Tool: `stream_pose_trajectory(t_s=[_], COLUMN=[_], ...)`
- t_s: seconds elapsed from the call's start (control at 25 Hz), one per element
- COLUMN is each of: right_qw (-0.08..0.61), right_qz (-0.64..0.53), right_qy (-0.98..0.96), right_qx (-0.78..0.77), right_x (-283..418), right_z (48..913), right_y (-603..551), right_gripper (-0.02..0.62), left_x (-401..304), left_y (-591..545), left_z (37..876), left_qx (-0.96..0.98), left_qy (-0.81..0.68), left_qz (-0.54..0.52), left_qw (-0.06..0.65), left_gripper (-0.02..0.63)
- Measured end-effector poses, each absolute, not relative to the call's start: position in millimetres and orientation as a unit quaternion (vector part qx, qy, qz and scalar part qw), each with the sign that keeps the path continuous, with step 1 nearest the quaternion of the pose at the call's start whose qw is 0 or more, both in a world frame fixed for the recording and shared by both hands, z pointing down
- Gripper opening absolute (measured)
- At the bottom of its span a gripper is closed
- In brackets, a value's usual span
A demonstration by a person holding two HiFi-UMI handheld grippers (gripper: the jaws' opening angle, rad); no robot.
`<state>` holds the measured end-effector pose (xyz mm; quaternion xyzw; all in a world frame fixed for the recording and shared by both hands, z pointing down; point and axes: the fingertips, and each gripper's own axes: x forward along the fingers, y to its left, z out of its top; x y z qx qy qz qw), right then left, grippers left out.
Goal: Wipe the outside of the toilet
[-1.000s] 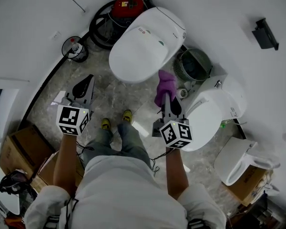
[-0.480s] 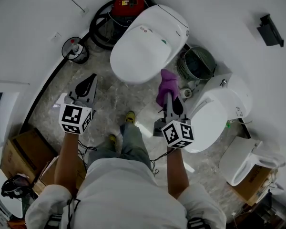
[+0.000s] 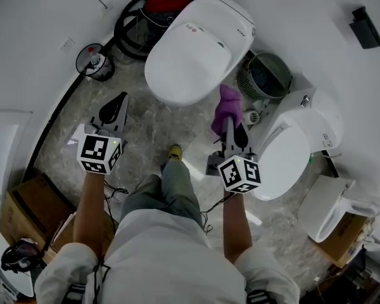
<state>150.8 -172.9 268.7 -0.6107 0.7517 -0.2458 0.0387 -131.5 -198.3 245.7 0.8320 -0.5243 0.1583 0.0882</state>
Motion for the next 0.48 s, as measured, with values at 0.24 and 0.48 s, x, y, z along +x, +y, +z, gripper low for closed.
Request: stream_pose_trajectory(t_s=[0.24, 0.48], right_qw=[0.035, 0.032], right_qz=[-0.231, -0.223], right_qy=[0.755, 0.758], right_qx=[-0.612, -0.612], right_x=[150, 143], right_z=[304, 359], right_y=[-178, -182], right_gripper=[0.057, 0.057], left_x=[-139, -149], left_y=[-200, -201], left_z=[286, 347], left_qx=[0.832, 0.83], left_qy=[-0.526, -0.527], left_qz=[0.157, 0.16], left_qw=[0.086, 0.086], left_gripper=[0.012, 0.012])
